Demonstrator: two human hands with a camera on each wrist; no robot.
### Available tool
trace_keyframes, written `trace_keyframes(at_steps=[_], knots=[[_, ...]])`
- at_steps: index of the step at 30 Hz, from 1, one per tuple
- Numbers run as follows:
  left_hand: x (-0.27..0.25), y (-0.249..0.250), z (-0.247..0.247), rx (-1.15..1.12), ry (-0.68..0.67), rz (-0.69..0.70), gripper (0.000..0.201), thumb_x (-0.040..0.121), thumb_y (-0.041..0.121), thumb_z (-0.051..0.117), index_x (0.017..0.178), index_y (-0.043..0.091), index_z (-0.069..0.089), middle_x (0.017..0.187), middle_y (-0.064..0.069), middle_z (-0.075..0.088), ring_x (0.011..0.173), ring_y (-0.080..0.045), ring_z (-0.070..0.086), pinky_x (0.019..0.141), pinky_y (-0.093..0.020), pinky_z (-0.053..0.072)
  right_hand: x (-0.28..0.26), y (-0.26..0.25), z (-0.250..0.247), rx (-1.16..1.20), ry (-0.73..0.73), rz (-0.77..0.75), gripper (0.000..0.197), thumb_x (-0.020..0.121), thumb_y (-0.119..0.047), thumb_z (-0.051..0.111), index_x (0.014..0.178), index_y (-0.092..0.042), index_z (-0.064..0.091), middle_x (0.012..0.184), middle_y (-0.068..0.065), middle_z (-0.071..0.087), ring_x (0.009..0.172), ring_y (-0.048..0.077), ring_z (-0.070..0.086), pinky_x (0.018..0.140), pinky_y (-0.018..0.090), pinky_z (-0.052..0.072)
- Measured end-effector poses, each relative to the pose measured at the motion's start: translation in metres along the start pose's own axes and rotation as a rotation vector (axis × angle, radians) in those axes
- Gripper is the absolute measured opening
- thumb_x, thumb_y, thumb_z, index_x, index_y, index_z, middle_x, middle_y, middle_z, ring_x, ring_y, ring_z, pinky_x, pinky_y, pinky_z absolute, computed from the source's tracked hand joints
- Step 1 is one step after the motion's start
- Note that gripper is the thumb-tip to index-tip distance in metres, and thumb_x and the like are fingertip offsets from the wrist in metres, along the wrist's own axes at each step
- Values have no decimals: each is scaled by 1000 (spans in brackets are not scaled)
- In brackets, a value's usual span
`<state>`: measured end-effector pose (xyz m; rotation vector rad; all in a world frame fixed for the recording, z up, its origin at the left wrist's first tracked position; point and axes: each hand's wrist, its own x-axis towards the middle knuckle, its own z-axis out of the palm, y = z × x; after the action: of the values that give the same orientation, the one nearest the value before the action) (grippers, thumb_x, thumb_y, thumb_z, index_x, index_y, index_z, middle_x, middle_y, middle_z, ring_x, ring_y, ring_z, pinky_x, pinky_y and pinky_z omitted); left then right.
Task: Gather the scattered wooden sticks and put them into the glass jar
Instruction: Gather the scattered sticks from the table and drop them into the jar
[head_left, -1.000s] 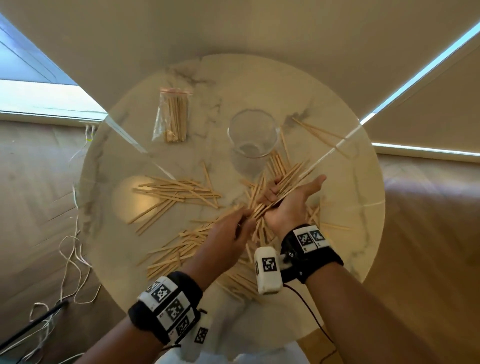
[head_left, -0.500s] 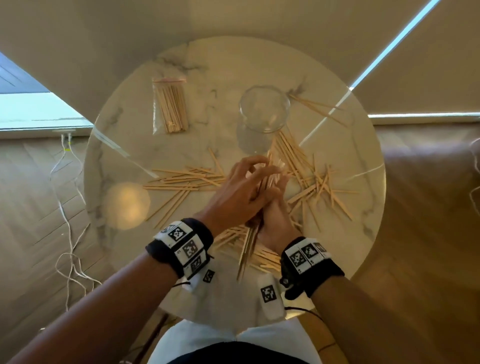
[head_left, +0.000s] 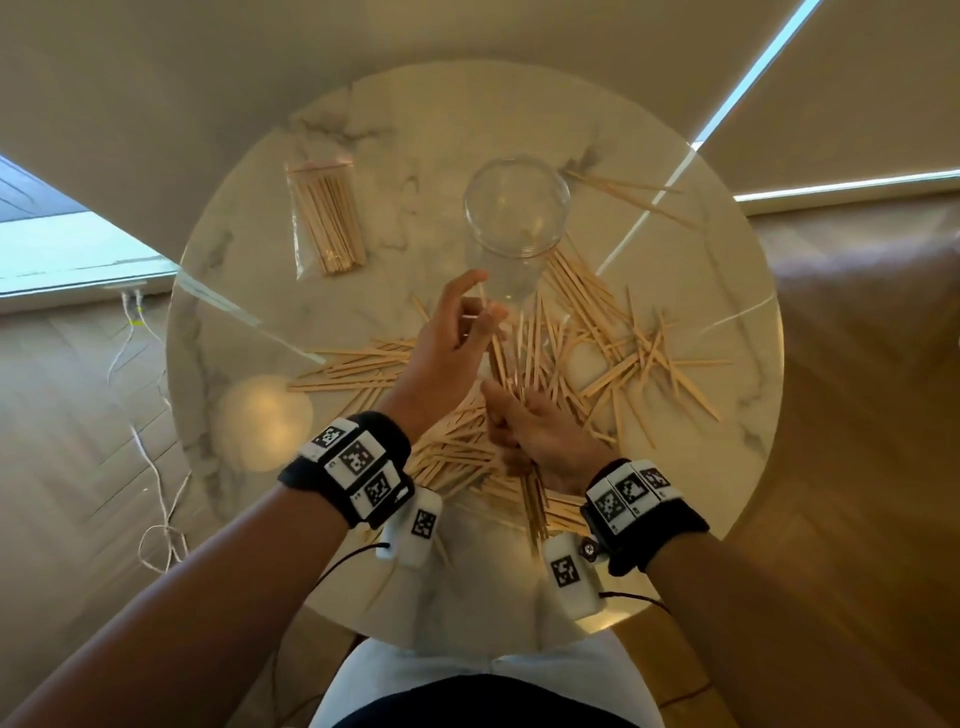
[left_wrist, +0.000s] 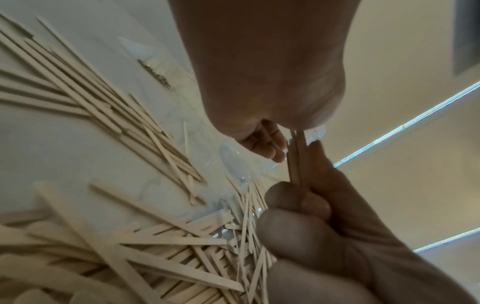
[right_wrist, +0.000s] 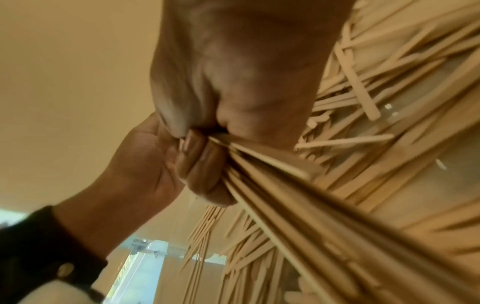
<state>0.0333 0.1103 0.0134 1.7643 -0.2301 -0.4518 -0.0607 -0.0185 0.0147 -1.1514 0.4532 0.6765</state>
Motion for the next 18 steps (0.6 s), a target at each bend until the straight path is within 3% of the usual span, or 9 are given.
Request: trace_keyframes(at_steps=[5,9,13,16,18], knots=[[-7,0,-7,101,136,117,25,109,25,49,132,21,59,103,8,70,92,-10,69,83,-35,60,-3,-12,2,-258,-145,41,36,105,-34,54,77,-12,48,58,5,28,44,17,28,45,30,24],[-21,-4,-12,179,27,65,34,112,33,39,130,22,65,115,9,73,108,-3,68,94,-34,58,10,-33,3,-423,-125,89,27,106,-23,51,82,-11,51,56,4,33,43,15,32,43,26,30],[-12,-5,-33,-116,276,56,53,106,48,30,134,12,57,131,-1,66,117,-17,66,97,-30,52,14,-40,6,-505,-157,119,38,107,-22,51,70,-19,41,51,-4,33,40,13,28,43,25,24],[-4,0,-39,-189,232,-69,55,102,52,47,138,11,53,130,-6,67,117,-19,68,101,-33,55,13,-38,11,-591,-234,127,34,107,-23,52,75,-18,42,50,-7,36,42,13,29,42,26,24],[-3,2,-36,-213,209,-124,40,101,28,65,134,6,59,119,-9,74,111,-24,72,103,-43,56,14,-40,14,-612,-237,130,34,107,-22,51,75,-19,42,50,-8,35,42,13,28,41,25,25]])
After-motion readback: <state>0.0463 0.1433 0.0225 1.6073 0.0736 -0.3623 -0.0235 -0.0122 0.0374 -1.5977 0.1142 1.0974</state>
